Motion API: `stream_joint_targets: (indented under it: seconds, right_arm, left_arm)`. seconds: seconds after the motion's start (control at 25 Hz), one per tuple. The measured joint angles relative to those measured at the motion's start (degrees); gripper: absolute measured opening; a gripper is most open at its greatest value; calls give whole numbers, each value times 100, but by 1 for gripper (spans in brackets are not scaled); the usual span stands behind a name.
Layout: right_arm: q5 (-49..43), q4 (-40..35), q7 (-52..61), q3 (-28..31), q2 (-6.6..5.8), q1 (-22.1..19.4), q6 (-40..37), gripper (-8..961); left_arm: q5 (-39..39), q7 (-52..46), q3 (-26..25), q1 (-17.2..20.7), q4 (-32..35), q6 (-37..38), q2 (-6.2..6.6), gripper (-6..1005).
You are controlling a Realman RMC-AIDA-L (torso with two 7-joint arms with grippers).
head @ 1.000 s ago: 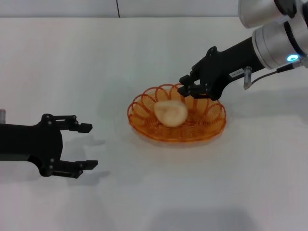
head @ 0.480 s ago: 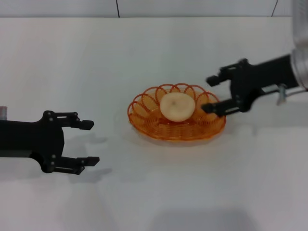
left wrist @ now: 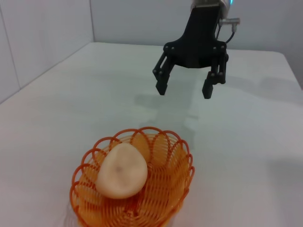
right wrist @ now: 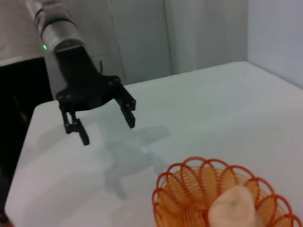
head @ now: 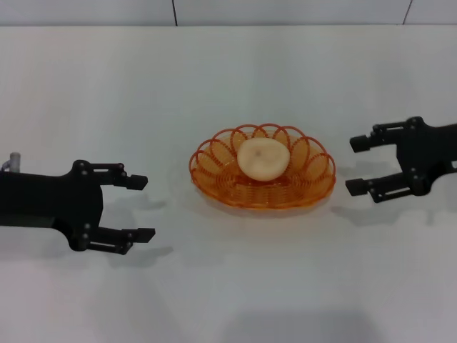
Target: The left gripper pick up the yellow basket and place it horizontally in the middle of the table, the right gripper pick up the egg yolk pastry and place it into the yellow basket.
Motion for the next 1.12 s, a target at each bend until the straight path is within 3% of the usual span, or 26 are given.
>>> stream_joint_targets:
  seconds: [0.16, 1.12]
  right_arm:
    - [9, 72, -26, 28, -65, -55, -61, 784]
    - [-17, 95, -223, 33, -64, -109, -163, 784]
  left_arm:
    - [-27, 1, 1, -112, -166, -6, 52, 793]
    - [-9, -70, -207, -188, -217, -116, 127, 791]
